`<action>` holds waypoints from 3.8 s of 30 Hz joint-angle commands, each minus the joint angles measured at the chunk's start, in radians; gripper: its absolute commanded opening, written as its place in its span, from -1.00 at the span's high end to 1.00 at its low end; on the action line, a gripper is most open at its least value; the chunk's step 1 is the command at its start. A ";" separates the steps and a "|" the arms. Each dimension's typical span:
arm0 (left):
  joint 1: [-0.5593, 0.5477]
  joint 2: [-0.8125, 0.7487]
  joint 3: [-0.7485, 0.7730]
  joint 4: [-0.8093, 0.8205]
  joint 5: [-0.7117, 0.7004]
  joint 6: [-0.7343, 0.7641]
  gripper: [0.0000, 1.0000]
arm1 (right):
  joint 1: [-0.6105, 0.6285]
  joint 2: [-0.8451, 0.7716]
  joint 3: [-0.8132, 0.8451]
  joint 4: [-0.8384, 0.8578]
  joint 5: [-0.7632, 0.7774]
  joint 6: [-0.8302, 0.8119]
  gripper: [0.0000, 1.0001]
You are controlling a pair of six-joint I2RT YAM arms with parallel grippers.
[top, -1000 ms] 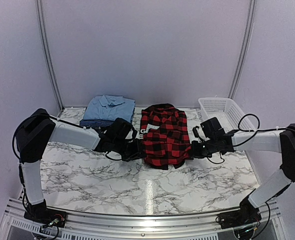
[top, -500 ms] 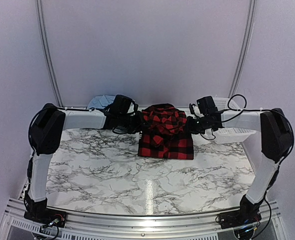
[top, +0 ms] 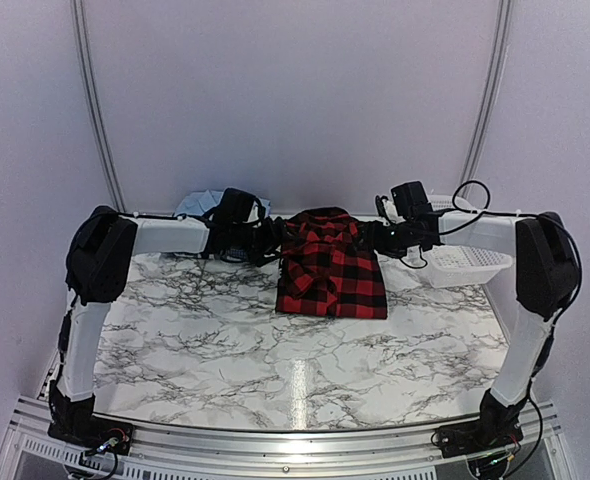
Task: Fold and stack the long sleeve shirts
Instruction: Fold the rectangle-folded shirt at the center of the board, then move the 2/3-rectangle-folded shirt to the center of the board.
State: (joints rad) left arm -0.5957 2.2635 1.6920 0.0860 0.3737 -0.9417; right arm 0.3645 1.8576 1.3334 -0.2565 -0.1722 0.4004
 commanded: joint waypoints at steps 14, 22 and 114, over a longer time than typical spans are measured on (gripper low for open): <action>-0.071 -0.296 -0.519 0.061 -0.065 0.081 0.13 | 0.137 -0.206 -0.313 0.034 0.159 -0.033 0.39; -0.102 -0.247 -0.520 0.088 -0.088 0.070 0.11 | 0.112 -0.234 -0.429 0.024 0.215 -0.005 0.23; -0.204 -0.272 -0.340 -0.190 -0.131 0.216 0.60 | 0.510 -0.610 -0.538 -0.106 0.258 0.112 0.01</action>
State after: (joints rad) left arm -0.8158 1.9610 1.3010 -0.1051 0.2054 -0.7361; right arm 0.8467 1.2293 0.7403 -0.3977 0.0532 0.5407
